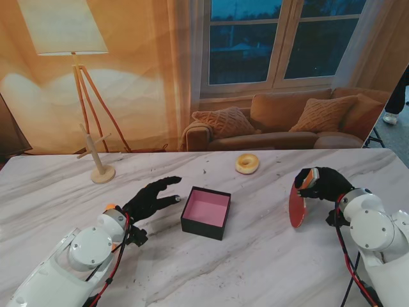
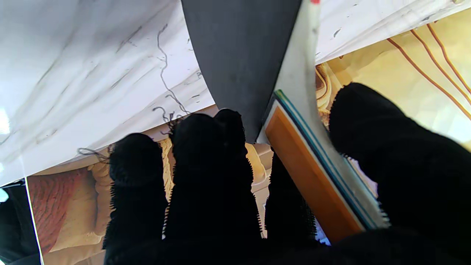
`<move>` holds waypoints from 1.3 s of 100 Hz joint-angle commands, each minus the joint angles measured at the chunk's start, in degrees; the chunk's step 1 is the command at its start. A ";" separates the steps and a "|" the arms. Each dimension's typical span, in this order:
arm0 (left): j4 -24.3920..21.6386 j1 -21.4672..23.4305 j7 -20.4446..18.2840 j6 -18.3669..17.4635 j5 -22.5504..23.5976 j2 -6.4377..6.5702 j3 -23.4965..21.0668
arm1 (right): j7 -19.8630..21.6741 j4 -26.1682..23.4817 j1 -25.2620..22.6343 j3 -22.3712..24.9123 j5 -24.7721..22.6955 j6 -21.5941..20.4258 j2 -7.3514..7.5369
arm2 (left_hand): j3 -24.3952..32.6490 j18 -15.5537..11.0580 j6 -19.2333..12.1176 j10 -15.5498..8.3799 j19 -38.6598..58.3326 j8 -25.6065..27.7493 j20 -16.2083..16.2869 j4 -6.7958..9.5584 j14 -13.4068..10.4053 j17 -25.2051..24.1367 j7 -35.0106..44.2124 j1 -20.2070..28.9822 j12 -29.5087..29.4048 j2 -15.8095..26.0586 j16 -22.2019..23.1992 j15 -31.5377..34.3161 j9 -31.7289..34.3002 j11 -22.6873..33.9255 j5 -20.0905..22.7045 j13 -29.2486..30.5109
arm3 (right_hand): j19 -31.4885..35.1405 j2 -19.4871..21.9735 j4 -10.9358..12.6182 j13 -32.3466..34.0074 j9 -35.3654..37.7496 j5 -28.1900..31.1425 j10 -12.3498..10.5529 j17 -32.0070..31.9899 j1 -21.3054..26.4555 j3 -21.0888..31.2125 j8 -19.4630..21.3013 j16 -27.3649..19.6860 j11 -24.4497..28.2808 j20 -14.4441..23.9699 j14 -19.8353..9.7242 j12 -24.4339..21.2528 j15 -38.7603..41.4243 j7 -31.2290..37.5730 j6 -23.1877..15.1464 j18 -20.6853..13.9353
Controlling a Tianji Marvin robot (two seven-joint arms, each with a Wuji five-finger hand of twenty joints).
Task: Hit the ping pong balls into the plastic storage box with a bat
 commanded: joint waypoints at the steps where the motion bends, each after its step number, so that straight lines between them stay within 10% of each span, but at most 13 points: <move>1: -0.03 0.05 -0.80 0.22 -0.13 -0.22 0.08 | 0.33 0.74 0.27 -0.34 -0.34 0.32 -0.01 | -1.38 -0.54 -0.37 0.42 -0.51 -0.10 0.33 1.39 0.11 -0.89 0.06 1.30 0.43 1.35 0.33 0.19 1.02 -0.34 1.36 -1.43 | -0.24 -1.39 -2.12 -0.47 -1.25 -0.52 -0.37 -0.93 1.15 1.09 0.14 1.07 0.65 1.26 -1.10 0.95 0.09 1.48 -2.09 -0.98; 29: -0.09 0.12 -0.73 0.34 -0.18 -0.24 0.01 | -0.49 2.50 1.02 -1.30 -3.87 -0.09 0.16 | -1.52 -0.52 -0.29 0.48 -0.47 -0.10 0.38 1.40 0.25 -0.90 0.09 1.36 0.42 1.45 0.37 0.21 1.09 -0.41 1.51 -1.42 | -1.38 1.17 3.25 -1.83 0.35 -0.52 -0.27 -2.45 -2.59 0.55 -2.71 0.63 -0.89 2.17 0.84 -0.10 -1.94 -3.27 -1.02 -0.31; 56: -0.17 0.12 -0.75 0.59 -0.31 -0.26 0.01 | -1.40 3.95 1.64 -2.09 -7.30 -0.92 0.33 | -1.66 -0.53 -0.14 0.52 -0.42 -0.11 0.46 1.41 0.42 -0.92 0.10 1.45 0.46 1.55 0.42 0.27 1.07 -0.41 1.60 -1.38 | -6.21 1.46 5.18 -2.76 6.74 0.85 -0.81 -3.95 -3.80 0.19 -1.85 -8.27 -12.98 -0.27 6.23 -12.97 -24.07 -5.85 -0.80 1.49; 70: -0.19 0.14 -0.69 0.62 -0.34 -0.28 0.00 | -3.78 5.28 2.11 -3.10 -8.25 -0.56 0.07 | -1.77 -0.55 -0.11 0.54 -0.43 -0.10 0.47 1.41 0.40 -0.91 0.13 1.43 0.45 1.64 0.43 0.28 1.10 -0.41 1.73 -1.37 | -4.95 -1.14 4.87 2.15 11.03 -0.66 -1.10 0.61 0.68 4.21 -2.04 -11.01 -13.81 -2.64 6.65 -16.87 -27.76 -5.23 -0.39 2.00; 82: -0.20 0.13 -0.65 0.67 -0.40 -0.29 0.00 | -6.28 6.12 2.31 -3.71 -8.58 -0.14 -0.29 | -1.82 -0.51 -0.14 0.51 -0.42 -0.11 0.50 1.41 0.39 -0.91 0.14 1.48 0.46 1.71 0.43 0.27 1.18 -0.38 1.82 -1.38 | -3.53 -3.63 -2.21 6.26 15.06 0.05 -0.89 5.00 6.93 6.40 -4.78 -12.79 -14.29 -6.49 6.44 -18.55 -28.76 1.18 0.90 1.98; 92: -0.20 0.12 -0.62 0.70 -0.49 -0.31 0.00 | -9.05 6.78 2.39 -4.23 -7.66 0.98 -0.84 | -1.93 -0.57 -0.12 0.48 -0.40 -0.12 0.52 1.40 0.38 -0.91 0.13 1.45 0.45 1.86 0.44 0.29 1.18 -0.38 1.86 -1.32 | -2.23 -5.20 -3.67 9.47 18.87 1.80 -0.71 8.40 10.68 7.62 -8.73 -13.47 -14.43 -8.74 6.33 -19.41 -28.27 8.26 2.97 1.71; 130: -0.24 0.15 -0.58 0.80 -0.53 -0.33 0.00 | -15.44 5.74 1.59 -4.93 2.31 6.09 -3.25 | -2.17 -0.54 -0.09 0.53 -0.39 -0.17 0.58 1.42 0.42 -0.93 0.12 1.63 0.44 1.98 0.45 0.31 1.19 -0.37 1.94 -1.29 | -0.29 1.43 -3.17 13.83 24.30 9.96 1.20 12.07 18.21 4.21 -14.78 -14.01 -14.40 -11.00 7.84 -21.59 -26.81 15.92 5.32 1.94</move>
